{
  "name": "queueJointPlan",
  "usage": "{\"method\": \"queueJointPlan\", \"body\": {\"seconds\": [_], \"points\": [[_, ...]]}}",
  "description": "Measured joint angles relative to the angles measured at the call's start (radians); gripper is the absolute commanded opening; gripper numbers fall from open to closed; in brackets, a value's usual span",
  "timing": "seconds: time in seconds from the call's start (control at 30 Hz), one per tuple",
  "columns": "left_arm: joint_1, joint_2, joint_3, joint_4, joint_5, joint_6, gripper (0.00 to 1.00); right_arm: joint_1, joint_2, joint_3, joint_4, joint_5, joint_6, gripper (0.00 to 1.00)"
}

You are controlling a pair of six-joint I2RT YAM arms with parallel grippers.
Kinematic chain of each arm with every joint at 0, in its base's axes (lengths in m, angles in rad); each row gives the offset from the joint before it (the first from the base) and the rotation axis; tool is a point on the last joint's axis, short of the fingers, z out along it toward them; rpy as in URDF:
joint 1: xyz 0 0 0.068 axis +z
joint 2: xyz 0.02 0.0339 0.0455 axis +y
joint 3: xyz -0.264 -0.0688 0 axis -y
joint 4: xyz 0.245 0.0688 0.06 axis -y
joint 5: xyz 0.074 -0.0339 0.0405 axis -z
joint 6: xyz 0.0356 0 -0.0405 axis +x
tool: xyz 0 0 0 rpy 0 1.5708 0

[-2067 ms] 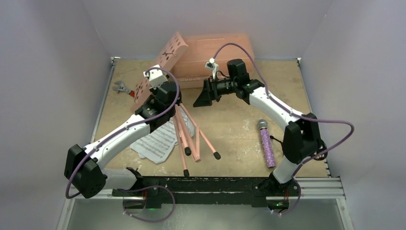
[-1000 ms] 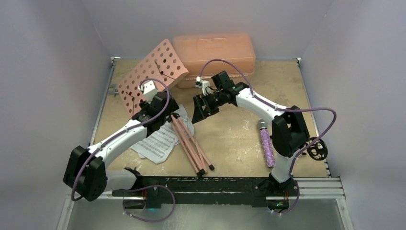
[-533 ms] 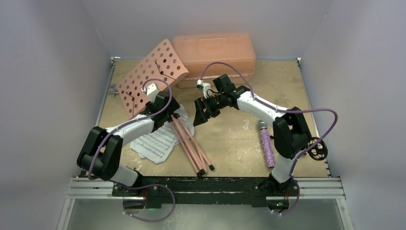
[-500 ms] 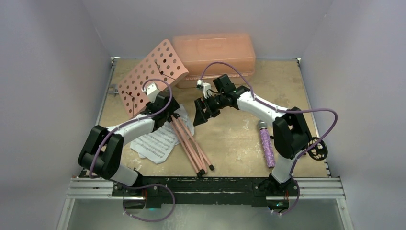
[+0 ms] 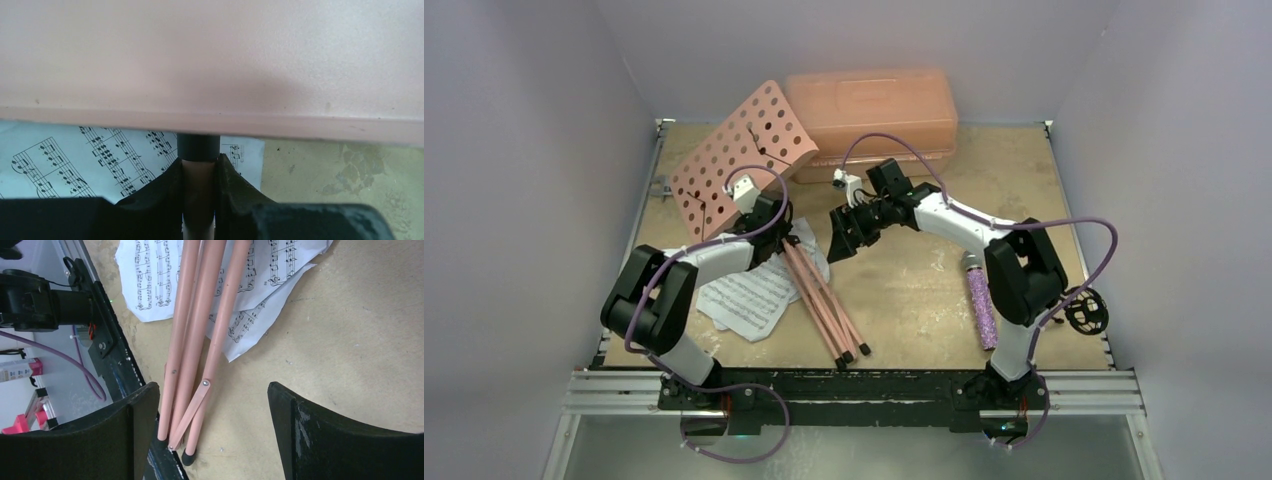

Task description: Set up the instrument practice props

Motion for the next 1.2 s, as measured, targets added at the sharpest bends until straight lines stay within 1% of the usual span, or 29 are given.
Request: {"method": "queueJointPlan", "body": {"seconds": [0.2, 0.43, 0.6, 0.8, 0.93, 1.2], "points": [[0.0, -0.024, -0.012, 0.0, -0.003, 0.003, 0.0, 0.0, 0.087, 0.031, 0.02, -0.038, 0.003, 0.68], [0.0, -0.159, -0.079, -0.037, 0.014, 0.028, 0.0, 0.006, 0.137, 0.071, 0.035, -0.108, 0.008, 0.68], [0.0, -0.224, -0.081, -0.06, 0.019, 0.034, 0.0, 0.024, 0.148, 0.097, 0.043, -0.161, 0.01, 0.63], [-0.001, -0.246, -0.081, -0.06, 0.016, 0.043, 0.0, 0.069, 0.211, 0.166, 0.031, -0.22, 0.003, 0.6], [-0.002, -0.246, -0.081, -0.06, 0.016, 0.047, 0.0, 0.097, 0.254, 0.212, 0.01, -0.223, -0.006, 0.56], [-0.005, -0.269, -0.081, -0.061, 0.016, 0.046, 0.0, 0.114, 0.303, 0.249, -0.014, -0.211, -0.006, 0.54]]}}
